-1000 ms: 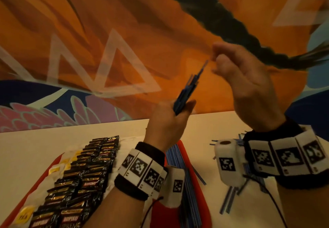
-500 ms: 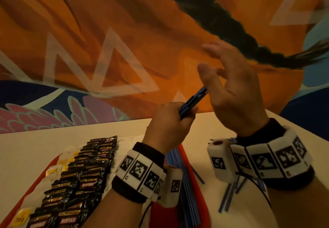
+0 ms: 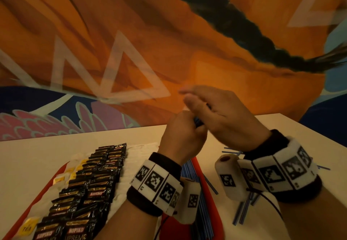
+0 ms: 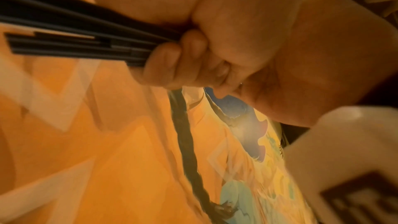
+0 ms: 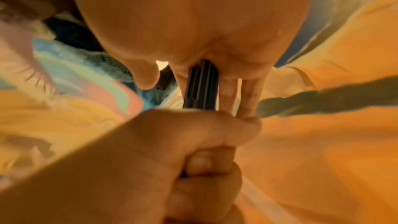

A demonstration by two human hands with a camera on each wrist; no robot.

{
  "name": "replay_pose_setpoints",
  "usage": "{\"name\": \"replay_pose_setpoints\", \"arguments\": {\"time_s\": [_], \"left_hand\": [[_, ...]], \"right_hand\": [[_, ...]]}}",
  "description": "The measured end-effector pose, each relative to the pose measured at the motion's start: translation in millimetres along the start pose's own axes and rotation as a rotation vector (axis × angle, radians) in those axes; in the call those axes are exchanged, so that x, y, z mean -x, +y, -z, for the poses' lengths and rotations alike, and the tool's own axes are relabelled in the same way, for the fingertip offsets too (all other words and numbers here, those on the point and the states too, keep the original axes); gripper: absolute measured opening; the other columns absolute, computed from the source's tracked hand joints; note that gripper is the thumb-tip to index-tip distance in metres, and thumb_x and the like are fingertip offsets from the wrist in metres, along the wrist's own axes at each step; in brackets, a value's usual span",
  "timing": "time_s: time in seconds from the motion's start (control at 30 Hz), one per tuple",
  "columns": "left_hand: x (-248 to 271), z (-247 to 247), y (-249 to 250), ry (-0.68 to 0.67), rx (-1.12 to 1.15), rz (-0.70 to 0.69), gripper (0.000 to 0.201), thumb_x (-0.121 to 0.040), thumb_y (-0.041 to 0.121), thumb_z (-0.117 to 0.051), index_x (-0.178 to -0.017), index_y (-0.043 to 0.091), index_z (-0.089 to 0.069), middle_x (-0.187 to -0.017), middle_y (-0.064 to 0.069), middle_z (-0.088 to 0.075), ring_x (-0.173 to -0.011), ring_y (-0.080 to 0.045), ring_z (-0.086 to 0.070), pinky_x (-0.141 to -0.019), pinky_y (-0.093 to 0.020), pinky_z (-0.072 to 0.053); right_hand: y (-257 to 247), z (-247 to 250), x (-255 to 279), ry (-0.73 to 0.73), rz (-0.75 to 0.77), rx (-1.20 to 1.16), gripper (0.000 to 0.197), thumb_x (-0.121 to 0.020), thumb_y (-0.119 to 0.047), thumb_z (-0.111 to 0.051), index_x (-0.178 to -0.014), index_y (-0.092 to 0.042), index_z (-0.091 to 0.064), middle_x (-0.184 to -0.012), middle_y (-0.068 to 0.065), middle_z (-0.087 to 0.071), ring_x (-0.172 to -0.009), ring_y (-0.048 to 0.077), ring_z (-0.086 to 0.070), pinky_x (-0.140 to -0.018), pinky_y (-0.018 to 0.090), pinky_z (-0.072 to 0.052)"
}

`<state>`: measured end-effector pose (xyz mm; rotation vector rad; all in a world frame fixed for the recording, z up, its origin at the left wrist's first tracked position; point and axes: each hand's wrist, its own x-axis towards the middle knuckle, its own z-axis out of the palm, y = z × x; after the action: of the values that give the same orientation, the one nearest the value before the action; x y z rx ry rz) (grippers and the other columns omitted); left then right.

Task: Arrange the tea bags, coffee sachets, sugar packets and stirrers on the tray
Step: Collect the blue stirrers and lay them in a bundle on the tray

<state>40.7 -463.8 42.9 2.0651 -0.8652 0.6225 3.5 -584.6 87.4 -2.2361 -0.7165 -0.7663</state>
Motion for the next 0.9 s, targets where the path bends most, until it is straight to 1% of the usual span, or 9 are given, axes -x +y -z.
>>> {"name": "replay_pose_setpoints", "arguments": {"time_s": [0.07,0.17,0.37,0.5,0.57,0.63,0.73,0.8,0.9], "left_hand": [[-2.8,4.0,1.0,0.129,0.224,0.113,0.043,-0.099,0.025,-0.055,-0.057,0.020,-0.045,-0.044,0.010,-0.042,-0.042,-0.005,-0.032,-0.045,-0.023,-0.027],[-7.5,20.3,4.9,0.373,0.645,0.200,0.049,-0.101,0.025,-0.056,-0.054,0.025,-0.045,-0.045,0.011,-0.033,-0.040,-0.010,-0.027,-0.045,-0.026,-0.026],[-9.3,46.3,7.6,0.522,0.867,0.052,0.043,-0.100,0.027,-0.051,-0.060,0.019,-0.038,-0.046,0.006,-0.032,-0.041,-0.015,-0.031,-0.045,-0.027,-0.032],[-7.3,37.0,5.2,0.494,0.806,0.025,0.041,-0.096,0.025,-0.053,-0.060,0.017,-0.038,-0.045,0.003,-0.034,-0.040,-0.017,-0.033,-0.045,-0.028,-0.035],[-6.0,29.9,3.4,0.483,0.780,0.020,0.042,-0.096,0.022,-0.054,-0.059,0.015,-0.037,-0.044,0.002,-0.034,-0.039,-0.018,-0.033,-0.043,-0.028,-0.033],[-4.6,24.1,0.5,0.468,0.755,0.024,0.043,-0.096,0.021,-0.056,-0.059,0.011,-0.037,-0.044,-0.001,-0.033,-0.038,-0.020,-0.032,-0.042,-0.031,-0.031],[-2.4,18.3,-8.0,0.442,0.686,0.052,0.051,-0.094,0.028,-0.061,-0.057,0.002,-0.038,-0.043,-0.002,-0.037,-0.038,-0.021,-0.035,-0.043,-0.037,-0.032],[-1.3,15.6,-12.3,0.440,0.641,0.070,0.056,-0.091,0.034,-0.062,-0.058,-0.003,-0.037,-0.044,0.000,-0.038,-0.038,-0.020,-0.036,-0.042,-0.035,-0.031],[-1.7,14.3,-15.0,0.432,0.568,0.090,0.045,-0.093,0.033,-0.061,-0.053,0.018,-0.045,-0.045,0.010,-0.040,-0.039,-0.011,-0.037,-0.045,-0.026,-0.031]], "right_hand": [[3.5,2.4,-3.1,0.099,-0.033,-0.213,0.052,-0.093,-0.062,-0.030,-0.130,-0.036,-0.055,-0.129,-0.021,-0.056,-0.119,-0.008,-0.051,-0.098,0.015,-0.042],[3.7,-5.3,-5.8,0.189,-0.269,-0.573,0.040,-0.094,-0.067,-0.033,-0.115,-0.043,-0.056,-0.130,-0.014,-0.057,-0.117,0.004,-0.057,-0.100,0.035,-0.050],[-0.6,-31.8,-3.4,-0.171,-0.776,-0.983,0.088,-0.070,-0.074,-0.048,-0.124,-0.005,-0.055,-0.129,0.019,-0.059,-0.114,0.037,-0.063,-0.098,0.042,-0.053],[0.8,-31.8,-3.0,-0.218,-0.786,-1.221,0.092,-0.081,-0.071,-0.050,-0.128,0.008,-0.052,-0.135,0.031,-0.054,-0.129,0.043,-0.050,-0.110,0.049,-0.042],[0.4,-29.9,-2.6,-0.247,-0.776,-1.251,0.085,-0.088,-0.070,-0.044,-0.113,0.010,-0.059,-0.131,0.034,-0.055,-0.128,0.043,-0.052,-0.111,0.049,-0.041],[0.0,-27.0,-2.8,-0.249,-0.784,-1.270,0.081,-0.090,-0.070,-0.040,-0.101,0.007,-0.063,-0.111,0.032,-0.061,-0.109,0.037,-0.063,-0.102,0.042,-0.051],[1.3,-27.3,-3.0,-0.233,-0.785,-1.312,0.092,-0.091,-0.069,-0.038,-0.124,0.016,-0.055,-0.085,0.017,-0.063,-0.075,0.022,-0.067,-0.072,0.032,-0.058],[1.9,-30.9,-2.4,-0.218,-0.778,-1.284,0.092,-0.093,-0.068,-0.036,-0.130,0.015,-0.050,-0.075,0.011,-0.063,-0.062,0.016,-0.066,-0.065,0.028,-0.055],[3.3,-32.1,-4.2,-0.189,-0.772,-1.052,0.091,-0.084,-0.076,-0.038,-0.131,0.000,-0.055,-0.093,0.008,-0.071,-0.080,0.016,-0.069,-0.088,0.037,-0.054]]}}
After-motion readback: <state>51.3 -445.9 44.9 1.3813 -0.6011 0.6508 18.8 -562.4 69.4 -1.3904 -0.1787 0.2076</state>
